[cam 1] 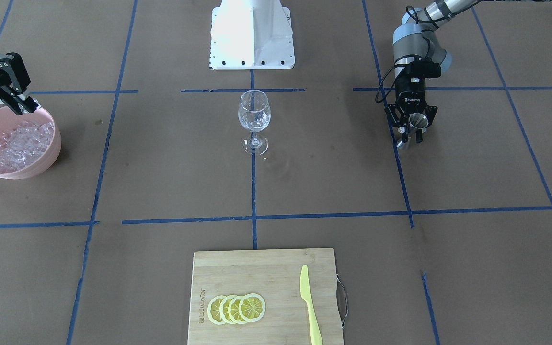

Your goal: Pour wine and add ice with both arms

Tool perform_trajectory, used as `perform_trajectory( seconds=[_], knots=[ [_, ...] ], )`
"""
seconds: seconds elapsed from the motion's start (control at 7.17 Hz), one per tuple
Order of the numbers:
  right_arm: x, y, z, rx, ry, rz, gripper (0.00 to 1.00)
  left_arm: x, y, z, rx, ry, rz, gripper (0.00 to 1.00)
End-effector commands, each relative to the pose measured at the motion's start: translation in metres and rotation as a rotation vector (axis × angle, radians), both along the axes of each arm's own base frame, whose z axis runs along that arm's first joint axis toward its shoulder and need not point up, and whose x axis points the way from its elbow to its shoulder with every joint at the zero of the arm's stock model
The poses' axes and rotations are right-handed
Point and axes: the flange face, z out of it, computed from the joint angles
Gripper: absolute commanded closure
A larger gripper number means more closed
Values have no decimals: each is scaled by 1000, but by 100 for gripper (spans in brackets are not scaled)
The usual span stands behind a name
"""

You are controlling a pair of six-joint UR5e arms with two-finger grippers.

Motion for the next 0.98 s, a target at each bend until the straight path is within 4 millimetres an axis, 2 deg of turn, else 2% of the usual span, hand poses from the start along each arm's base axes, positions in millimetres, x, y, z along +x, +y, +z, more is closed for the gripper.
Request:
perform_trajectory(
  seconds=[0.0, 0.56, 0.7, 0.84],
  knots=[
    [-28, -3, -33, -32, -65, -8, 100, 2, 0, -2, -7, 1, 31, 0],
    [-47, -3, -44, -31, -80, -31, 100, -4, -2, -11, -10, -23, 91, 0],
    [-49, -3, -43, -35, -79, -33, 100, -10, -1, -12, -10, -26, 97, 0],
    [-50, -3, -45, -31, -81, -35, 100, -24, 1, -9, -9, -50, 104, 0]
  ],
)
